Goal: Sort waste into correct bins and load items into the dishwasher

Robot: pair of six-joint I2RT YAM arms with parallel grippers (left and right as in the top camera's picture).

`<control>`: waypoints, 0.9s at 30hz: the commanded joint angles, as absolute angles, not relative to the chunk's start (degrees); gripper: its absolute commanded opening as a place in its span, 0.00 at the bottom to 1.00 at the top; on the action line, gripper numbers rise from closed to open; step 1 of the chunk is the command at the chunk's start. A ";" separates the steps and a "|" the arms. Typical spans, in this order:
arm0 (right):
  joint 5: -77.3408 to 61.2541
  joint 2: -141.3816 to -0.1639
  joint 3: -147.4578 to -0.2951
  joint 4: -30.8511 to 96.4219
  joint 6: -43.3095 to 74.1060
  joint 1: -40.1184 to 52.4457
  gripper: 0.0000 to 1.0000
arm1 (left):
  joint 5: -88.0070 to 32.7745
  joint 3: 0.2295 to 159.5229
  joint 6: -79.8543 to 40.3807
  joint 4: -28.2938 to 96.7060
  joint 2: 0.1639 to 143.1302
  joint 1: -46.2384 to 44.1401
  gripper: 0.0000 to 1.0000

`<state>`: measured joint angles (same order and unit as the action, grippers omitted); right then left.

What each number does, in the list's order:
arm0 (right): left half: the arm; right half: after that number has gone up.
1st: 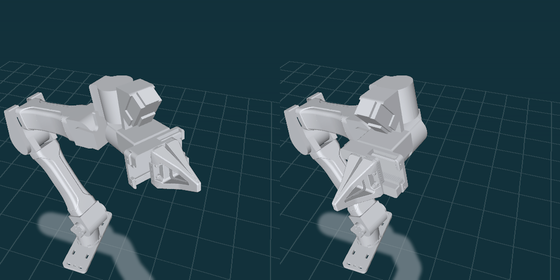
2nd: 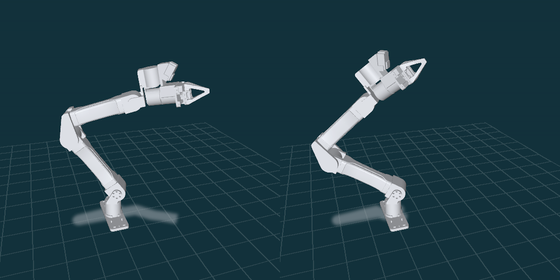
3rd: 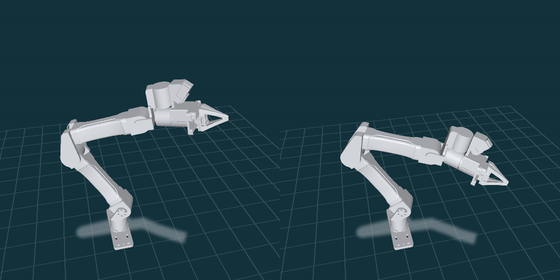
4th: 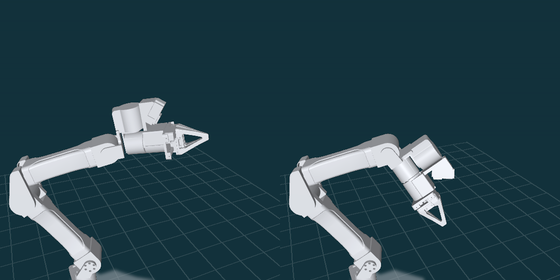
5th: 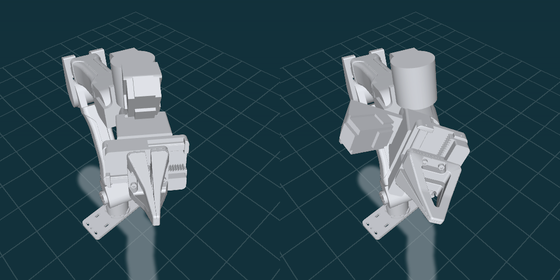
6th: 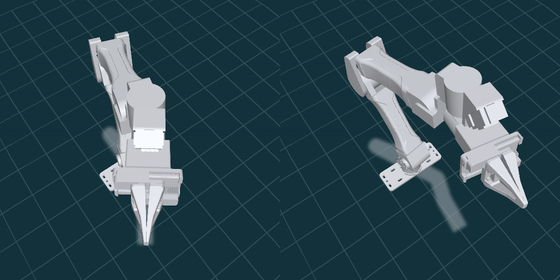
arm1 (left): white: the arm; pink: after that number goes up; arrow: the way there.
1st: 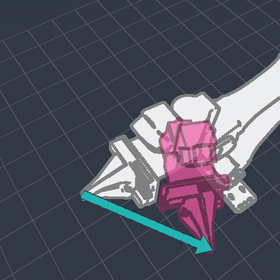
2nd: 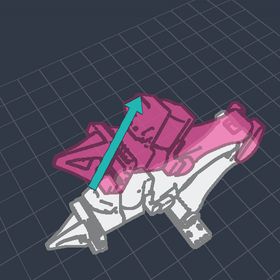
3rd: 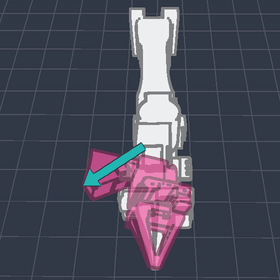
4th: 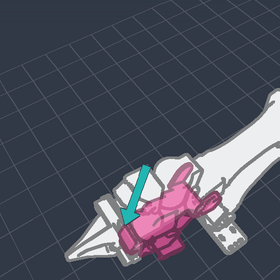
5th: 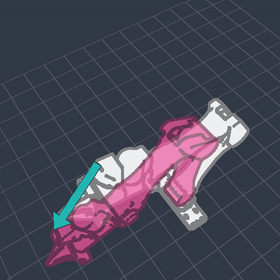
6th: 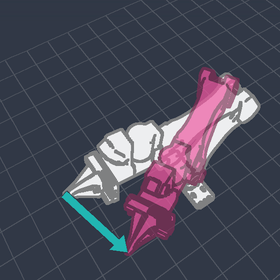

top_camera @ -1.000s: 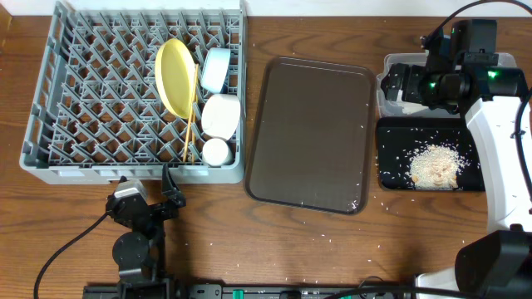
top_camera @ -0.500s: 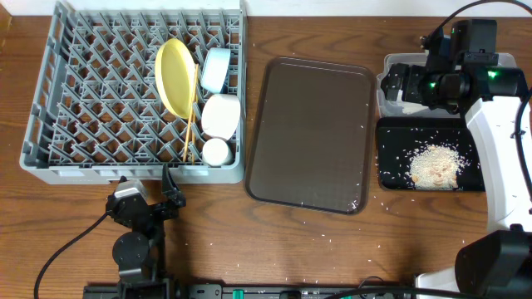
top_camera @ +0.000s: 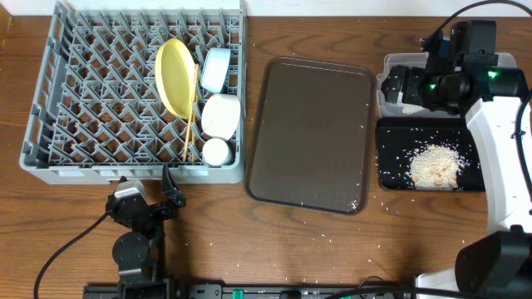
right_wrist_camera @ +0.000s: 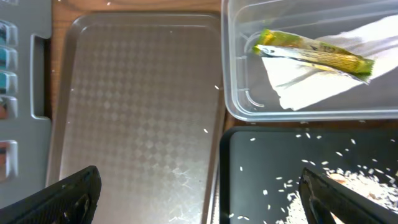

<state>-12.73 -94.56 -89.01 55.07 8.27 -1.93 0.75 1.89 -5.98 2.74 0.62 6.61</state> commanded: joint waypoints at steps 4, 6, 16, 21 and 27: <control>-8.36 -82.46 -82.02 48.82 6.52 -1.06 0.99 | 0.60 0.23 -5.43 4.05 0.23 6.79 0.91; -8.36 -78.00 -77.28 44.84 5.50 -1.17 0.99 | 0.60 0.23 -5.43 4.05 0.23 6.79 0.91; -8.38 -44.75 -42.09 25.36 1.63 -4.08 0.99 | 0.60 0.23 -5.43 4.05 0.23 6.79 0.91; -8.40 -28.77 -27.31 16.99 1.63 -4.05 0.99 | 0.60 0.23 -5.43 4.05 0.23 6.79 0.91; -8.43 -14.55 -14.24 8.40 2.81 -4.05 0.99 | 0.60 0.23 -5.43 4.05 0.23 6.79 0.91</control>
